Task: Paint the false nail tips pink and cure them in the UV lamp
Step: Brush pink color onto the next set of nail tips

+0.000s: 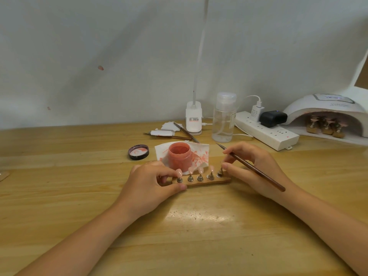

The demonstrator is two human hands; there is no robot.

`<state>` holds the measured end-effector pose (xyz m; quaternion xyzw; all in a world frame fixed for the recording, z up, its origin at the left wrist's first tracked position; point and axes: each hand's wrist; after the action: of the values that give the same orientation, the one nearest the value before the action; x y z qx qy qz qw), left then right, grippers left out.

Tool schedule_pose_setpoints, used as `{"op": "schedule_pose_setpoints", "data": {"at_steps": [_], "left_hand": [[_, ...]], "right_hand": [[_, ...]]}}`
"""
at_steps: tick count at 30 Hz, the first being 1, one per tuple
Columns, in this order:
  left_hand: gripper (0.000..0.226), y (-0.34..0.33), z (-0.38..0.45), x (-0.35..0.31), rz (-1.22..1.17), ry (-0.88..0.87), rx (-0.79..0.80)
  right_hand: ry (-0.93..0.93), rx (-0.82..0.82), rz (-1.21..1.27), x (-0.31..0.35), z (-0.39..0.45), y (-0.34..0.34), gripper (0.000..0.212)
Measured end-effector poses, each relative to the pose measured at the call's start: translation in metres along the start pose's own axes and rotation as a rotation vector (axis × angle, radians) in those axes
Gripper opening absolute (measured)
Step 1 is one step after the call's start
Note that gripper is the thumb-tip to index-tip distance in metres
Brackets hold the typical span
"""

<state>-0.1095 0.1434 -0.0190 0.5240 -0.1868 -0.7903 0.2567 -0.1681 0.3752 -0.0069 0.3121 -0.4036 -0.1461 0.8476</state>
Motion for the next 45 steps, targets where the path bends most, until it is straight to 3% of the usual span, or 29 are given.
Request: {"op": "schedule_pose_setpoints", "data": {"at_steps": [9, 14, 19, 24, 31, 37, 45], "left_hand": [[0.035, 0.001, -0.002, -0.005, -0.053, -0.011, -0.033], [0.026, 0.005, -0.005, -0.015, -0.025, -0.29, -0.262], [0.03, -0.002, -0.008, -0.019, -0.089, -0.366, -0.132], [0.024, -0.001, -0.006, -0.016, -0.113, -0.397, -0.148], [0.02, 0.001, -0.004, -0.013, -0.255, -0.309, -0.227], [0.028, 0.003, -0.002, -0.011, -0.295, -0.169, -0.339], [0.027, 0.004, 0.0, -0.007, -0.297, -0.139, -0.368]], "right_hand": [[-0.052, -0.132, 0.216, 0.008, 0.0, 0.001, 0.025], [0.044, -0.135, 0.252, 0.03, -0.004, -0.006, 0.026], [0.144, -0.058, 0.266, 0.049, -0.007, -0.026, 0.025], [0.14, -0.04, 0.301, 0.055, 0.0, -0.038, 0.027], [0.173, -0.046, 0.277, 0.063, 0.012, -0.037, 0.022], [0.01, -0.193, 0.312, 0.062, 0.044, -0.016, 0.032], [-0.143, -0.066, 0.085, 0.055, 0.085, -0.024, 0.034]]}}
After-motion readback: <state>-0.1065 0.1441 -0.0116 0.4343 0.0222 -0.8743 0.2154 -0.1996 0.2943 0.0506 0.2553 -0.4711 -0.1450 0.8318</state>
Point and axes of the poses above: each hand's wrist, its own z-axis towards the middle knuckle, its own y-axis out of the back of the hand, x = y × z, and after that the axes turned 8 degrees about -z, right-handed
